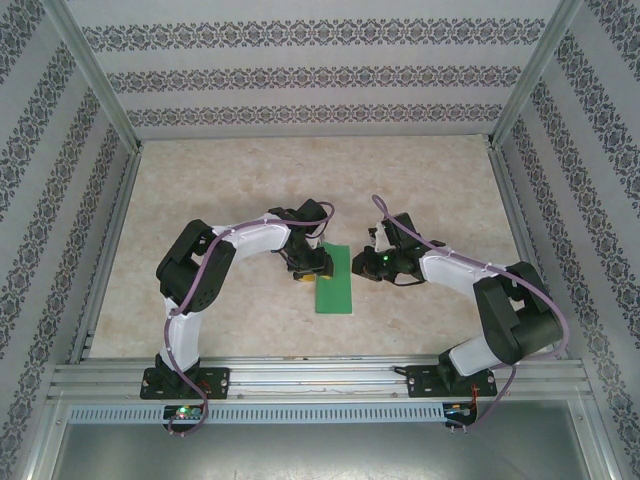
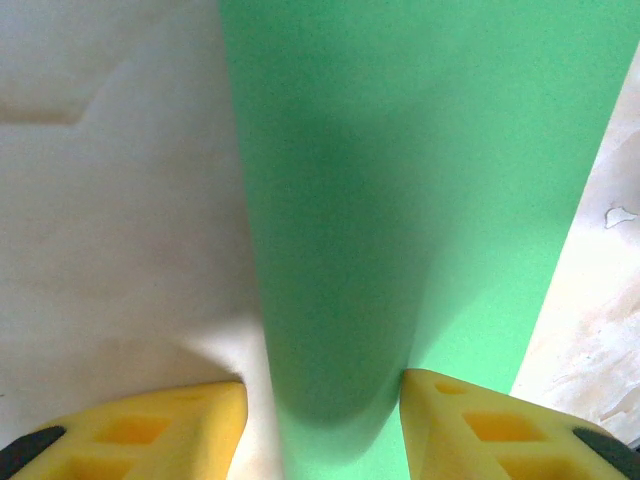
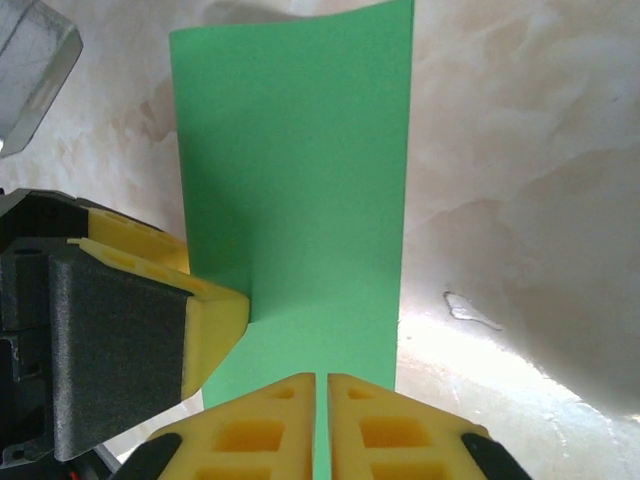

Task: Fold a paper plane with a square sheet of paper (fold left side to right side)
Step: Hold the square sheet of paper at the center of the table.

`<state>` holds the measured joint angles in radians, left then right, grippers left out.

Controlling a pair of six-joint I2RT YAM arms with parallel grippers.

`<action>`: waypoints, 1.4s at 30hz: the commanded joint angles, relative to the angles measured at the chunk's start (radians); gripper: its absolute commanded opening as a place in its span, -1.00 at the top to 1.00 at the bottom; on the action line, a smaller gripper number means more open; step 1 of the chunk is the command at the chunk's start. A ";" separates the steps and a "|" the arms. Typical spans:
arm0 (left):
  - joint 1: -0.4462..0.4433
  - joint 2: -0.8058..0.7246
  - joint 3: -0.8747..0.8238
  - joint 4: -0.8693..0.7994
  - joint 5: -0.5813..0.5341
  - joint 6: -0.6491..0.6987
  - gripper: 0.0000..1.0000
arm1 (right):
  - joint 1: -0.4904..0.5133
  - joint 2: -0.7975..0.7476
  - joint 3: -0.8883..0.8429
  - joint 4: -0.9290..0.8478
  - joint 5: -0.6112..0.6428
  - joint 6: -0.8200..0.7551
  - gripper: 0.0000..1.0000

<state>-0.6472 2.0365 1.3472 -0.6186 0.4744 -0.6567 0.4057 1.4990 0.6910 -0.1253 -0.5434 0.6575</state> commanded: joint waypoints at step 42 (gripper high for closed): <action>0.006 -0.336 -0.232 0.255 -0.081 0.130 0.07 | 0.062 0.253 0.022 -0.100 0.101 -0.045 1.00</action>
<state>-0.6460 1.7420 1.1431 -0.4515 0.3798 -0.5751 0.4545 1.6844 0.7418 -0.1341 -0.5697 0.6369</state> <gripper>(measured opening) 0.478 0.057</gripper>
